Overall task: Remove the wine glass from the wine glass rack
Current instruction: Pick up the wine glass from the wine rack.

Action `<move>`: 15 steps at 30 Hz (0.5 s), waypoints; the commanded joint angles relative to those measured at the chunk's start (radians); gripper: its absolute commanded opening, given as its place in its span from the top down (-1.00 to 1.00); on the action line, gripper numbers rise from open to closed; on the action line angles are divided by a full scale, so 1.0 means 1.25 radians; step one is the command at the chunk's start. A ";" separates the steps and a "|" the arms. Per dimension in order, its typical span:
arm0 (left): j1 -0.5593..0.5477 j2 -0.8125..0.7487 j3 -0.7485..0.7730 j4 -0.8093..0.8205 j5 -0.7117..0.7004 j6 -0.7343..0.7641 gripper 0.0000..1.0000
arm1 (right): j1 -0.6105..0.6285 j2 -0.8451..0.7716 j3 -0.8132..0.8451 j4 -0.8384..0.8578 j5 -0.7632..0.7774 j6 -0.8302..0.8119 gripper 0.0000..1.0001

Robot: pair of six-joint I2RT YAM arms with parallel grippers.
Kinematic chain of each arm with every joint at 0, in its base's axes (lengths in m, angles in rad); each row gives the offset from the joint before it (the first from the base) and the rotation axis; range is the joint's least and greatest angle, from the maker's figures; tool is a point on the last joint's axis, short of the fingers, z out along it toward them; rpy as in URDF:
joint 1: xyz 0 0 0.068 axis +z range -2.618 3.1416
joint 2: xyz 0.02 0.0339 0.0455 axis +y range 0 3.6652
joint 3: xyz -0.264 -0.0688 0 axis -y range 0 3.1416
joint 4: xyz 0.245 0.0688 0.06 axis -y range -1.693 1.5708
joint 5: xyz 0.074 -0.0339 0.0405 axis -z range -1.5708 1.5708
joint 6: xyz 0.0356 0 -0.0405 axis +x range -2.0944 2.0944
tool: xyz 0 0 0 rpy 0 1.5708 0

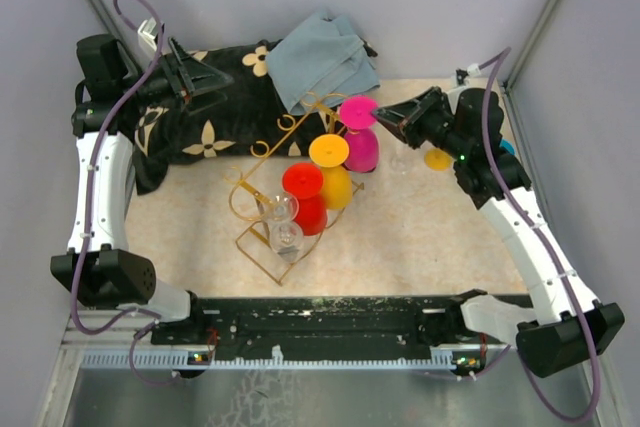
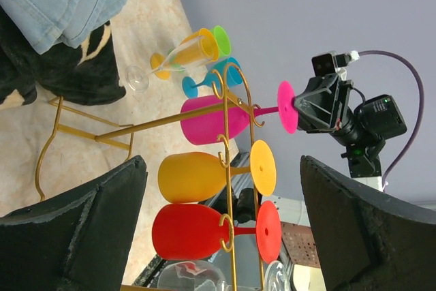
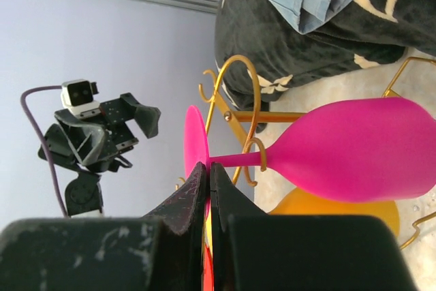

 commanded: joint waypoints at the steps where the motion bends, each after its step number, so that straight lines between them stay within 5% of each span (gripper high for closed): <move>1: 0.007 0.003 0.023 0.012 0.020 -0.010 -0.95 | -0.015 -0.041 0.042 0.005 0.022 0.019 1.00; 15: 0.007 0.003 0.031 0.012 0.031 -0.010 -0.95 | -0.016 -0.058 -0.030 0.008 0.002 0.035 1.00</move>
